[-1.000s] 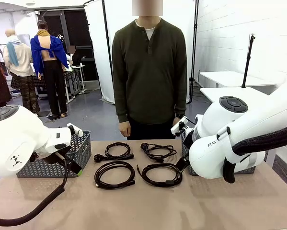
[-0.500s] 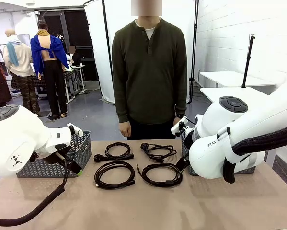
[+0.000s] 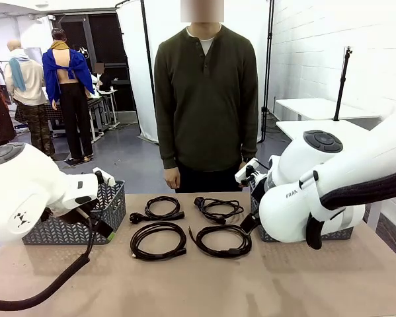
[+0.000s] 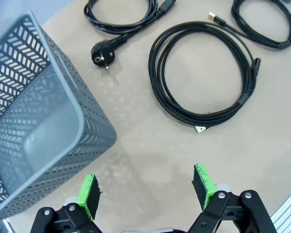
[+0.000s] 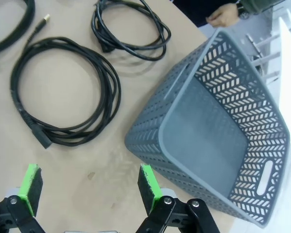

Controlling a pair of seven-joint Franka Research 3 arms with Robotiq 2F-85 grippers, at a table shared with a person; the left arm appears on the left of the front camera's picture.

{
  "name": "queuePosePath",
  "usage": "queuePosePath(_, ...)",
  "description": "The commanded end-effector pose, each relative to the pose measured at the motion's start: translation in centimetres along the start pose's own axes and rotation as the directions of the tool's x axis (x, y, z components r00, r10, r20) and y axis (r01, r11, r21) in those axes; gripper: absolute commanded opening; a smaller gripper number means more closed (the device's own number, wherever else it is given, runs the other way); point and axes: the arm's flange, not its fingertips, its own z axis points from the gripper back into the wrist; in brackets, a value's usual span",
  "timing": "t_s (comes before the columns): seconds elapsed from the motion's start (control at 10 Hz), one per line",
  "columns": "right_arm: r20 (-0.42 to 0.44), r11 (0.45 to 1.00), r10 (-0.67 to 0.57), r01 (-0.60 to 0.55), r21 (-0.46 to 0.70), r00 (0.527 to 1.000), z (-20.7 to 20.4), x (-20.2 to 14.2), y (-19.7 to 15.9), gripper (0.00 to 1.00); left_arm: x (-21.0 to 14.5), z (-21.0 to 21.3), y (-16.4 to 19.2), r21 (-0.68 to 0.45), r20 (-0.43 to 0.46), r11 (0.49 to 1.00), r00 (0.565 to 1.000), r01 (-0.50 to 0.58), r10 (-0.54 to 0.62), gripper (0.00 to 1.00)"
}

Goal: Organize the cables according to human instructions.
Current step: Pick up a bundle of cables and place it in the basket indicated by the human.

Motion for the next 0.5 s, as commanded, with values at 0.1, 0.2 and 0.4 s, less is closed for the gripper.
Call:
queuePosePath(0.1,0.047,0.989,0.029,-0.035,0.141,0.998,3.4,0.0,-2.9,1.00,0.5,4.2,2.4,-0.079,0.060,0.995,0.997,0.063,-0.058,1.00)
queuePosePath(0.2,0.062,0.986,0.046,-0.056,0.160,0.997,4.5,-0.1,-3.8,1.00,0.8,5.2,3.0,-0.083,0.072,0.992,0.993,0.095,-0.089,1.00)
queuePosePath(0.4,0.111,0.965,0.082,-0.107,0.239,0.990,6.2,-0.8,-5.5,1.00,1.0,7.4,4.3,-0.210,0.113,0.959,0.979,0.190,-0.169,1.00)
